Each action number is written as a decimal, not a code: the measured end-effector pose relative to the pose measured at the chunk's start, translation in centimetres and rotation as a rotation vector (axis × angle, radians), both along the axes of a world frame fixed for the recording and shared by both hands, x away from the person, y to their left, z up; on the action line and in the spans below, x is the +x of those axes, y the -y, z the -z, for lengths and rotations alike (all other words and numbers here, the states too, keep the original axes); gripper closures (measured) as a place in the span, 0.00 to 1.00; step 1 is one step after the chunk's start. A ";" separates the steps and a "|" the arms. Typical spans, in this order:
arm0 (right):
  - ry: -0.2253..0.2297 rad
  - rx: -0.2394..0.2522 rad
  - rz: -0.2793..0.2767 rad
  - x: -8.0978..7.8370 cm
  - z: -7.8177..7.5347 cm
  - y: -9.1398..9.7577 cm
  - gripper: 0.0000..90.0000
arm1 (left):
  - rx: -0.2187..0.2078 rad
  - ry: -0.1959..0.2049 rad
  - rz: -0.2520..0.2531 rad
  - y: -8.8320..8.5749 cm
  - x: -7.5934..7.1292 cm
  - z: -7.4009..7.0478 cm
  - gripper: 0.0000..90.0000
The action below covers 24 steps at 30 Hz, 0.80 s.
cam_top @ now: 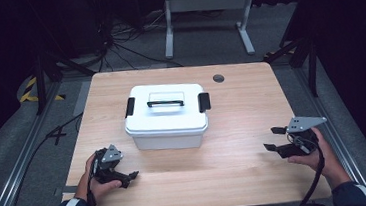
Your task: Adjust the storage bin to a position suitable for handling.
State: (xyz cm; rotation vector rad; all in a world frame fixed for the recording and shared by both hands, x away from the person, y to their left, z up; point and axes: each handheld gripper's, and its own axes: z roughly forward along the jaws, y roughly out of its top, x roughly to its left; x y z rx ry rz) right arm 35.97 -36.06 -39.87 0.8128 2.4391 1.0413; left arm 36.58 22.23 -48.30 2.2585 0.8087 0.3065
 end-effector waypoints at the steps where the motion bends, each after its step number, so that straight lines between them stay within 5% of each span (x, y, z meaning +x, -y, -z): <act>1: 0.006 -0.008 -0.003 0.2 -0.3 -0.3 0.36 | 0.000 0.000 0.000 0.0 0.0 0.0 0.00; 24: 0.096 -0.113 -0.188 4.6 -8.2 -8.6 0.40 | 0.001 -0.001 0.003 0.0 0.0 0.0 0.00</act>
